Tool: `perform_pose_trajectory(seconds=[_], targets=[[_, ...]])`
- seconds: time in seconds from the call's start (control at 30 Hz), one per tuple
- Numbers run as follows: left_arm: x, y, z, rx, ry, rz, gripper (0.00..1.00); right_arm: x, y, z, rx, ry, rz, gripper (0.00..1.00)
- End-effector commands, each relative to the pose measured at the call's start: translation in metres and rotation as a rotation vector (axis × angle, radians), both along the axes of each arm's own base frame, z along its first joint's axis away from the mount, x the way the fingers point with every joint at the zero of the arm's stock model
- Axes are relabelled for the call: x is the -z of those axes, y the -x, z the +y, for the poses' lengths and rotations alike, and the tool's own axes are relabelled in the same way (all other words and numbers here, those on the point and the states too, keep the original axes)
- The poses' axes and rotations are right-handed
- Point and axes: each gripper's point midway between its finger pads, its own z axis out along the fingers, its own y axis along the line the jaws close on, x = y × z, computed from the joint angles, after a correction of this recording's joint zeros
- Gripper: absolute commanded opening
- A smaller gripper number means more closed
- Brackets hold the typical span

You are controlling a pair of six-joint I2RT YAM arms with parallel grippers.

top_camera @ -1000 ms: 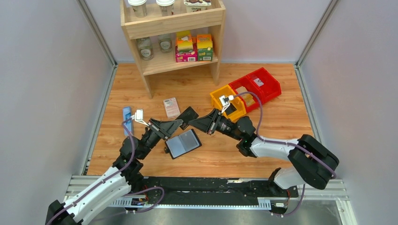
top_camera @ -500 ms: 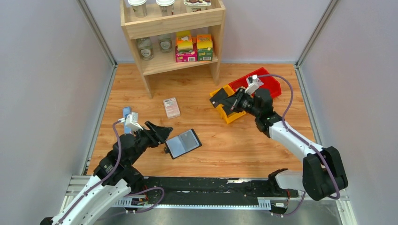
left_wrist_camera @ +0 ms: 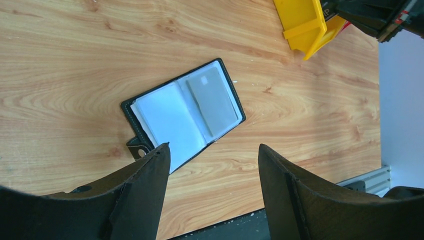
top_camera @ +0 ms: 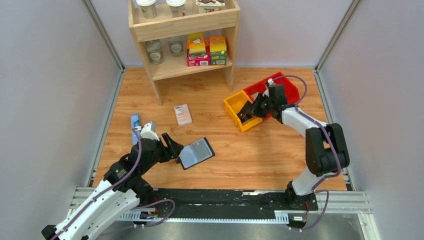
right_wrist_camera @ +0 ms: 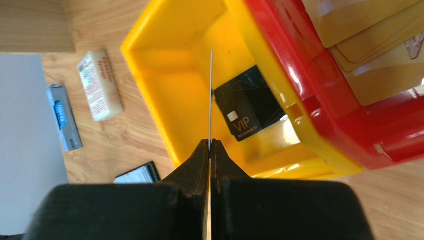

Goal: Take the credit cards out of the card holder
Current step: Place the credit card in the storage box.

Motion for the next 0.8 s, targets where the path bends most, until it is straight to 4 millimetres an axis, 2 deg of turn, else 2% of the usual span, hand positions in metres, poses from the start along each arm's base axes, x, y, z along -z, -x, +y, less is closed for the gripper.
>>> perform_pose_trajectory(seconds=[0.0,0.13,0.23,0.4,0.57,0.67,0.77], targets=[[0.001,0.001,-0.004,0.036,-0.015,-0.003,0.73,0.009,-0.008,0.014,-0.049,-0.024,0.05,0.0],[0.004,0.0,-0.007,0.04,-0.008,0.001,0.72,0.024,-0.01,0.022,-0.058,-0.019,0.107,0.0],[0.006,-0.001,-0.01,0.045,0.001,0.011,0.72,0.036,-0.011,0.019,-0.042,0.006,0.146,0.01],[0.01,-0.002,-0.016,0.058,0.005,0.028,0.73,0.034,-0.006,0.002,0.01,0.088,0.135,0.2],[0.012,-0.004,-0.024,0.08,0.013,0.041,0.73,0.01,0.003,-0.016,0.051,0.175,0.07,0.34],[0.015,-0.005,-0.029,0.095,0.017,0.055,0.72,-0.012,0.008,-0.026,0.087,0.239,0.005,0.45],[0.018,-0.007,-0.033,0.102,0.015,0.065,0.72,-0.04,0.02,-0.024,0.082,0.272,-0.088,0.51]])
